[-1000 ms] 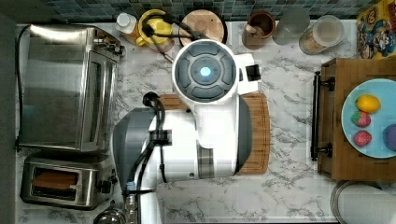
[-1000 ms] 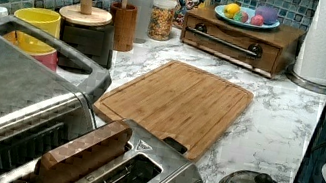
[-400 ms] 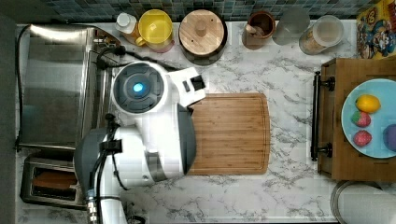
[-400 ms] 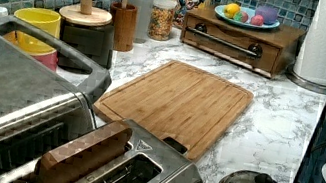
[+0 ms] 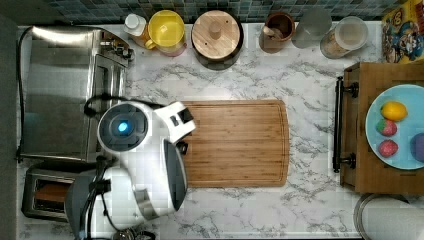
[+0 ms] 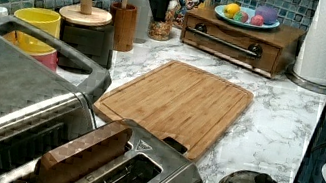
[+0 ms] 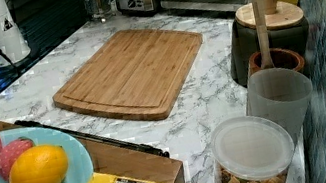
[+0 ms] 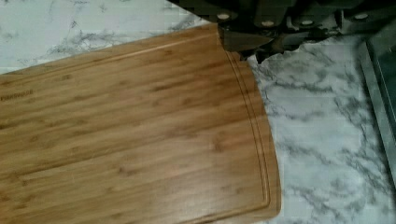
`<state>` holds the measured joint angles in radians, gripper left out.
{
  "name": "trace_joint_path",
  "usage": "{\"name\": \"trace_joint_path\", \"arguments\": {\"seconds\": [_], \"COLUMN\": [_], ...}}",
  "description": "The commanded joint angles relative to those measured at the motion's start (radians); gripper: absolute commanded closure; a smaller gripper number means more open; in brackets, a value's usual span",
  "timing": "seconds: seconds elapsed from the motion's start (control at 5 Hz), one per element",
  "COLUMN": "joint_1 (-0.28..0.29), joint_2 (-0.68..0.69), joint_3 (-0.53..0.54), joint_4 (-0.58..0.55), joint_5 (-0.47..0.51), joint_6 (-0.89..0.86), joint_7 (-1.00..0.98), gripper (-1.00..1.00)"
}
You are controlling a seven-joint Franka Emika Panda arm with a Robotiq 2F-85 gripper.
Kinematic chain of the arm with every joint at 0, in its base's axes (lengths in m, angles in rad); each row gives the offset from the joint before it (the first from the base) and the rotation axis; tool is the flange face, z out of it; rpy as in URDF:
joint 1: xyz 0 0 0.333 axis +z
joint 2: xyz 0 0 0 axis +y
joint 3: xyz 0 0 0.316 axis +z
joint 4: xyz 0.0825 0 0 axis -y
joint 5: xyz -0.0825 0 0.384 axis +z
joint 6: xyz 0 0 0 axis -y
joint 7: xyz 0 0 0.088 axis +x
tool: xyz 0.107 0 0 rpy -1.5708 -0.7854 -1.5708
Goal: Turn on the toaster.
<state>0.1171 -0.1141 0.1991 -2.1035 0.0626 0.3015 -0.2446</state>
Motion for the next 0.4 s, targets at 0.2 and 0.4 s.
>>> {"name": "trace_joint_path", "arguments": {"seconds": [0.2,0.4], "joint_1": [0.079,0.097], "joint_2": [-0.165,-0.141], "joint_3": [0.043,0.06], "joint_4": [-0.144,-0.147], "joint_5": [0.098,0.096], "joint_6": [0.093,0.048], "joint_7": [-0.025,-0.001], "gripper": [1.0,1.0]}}
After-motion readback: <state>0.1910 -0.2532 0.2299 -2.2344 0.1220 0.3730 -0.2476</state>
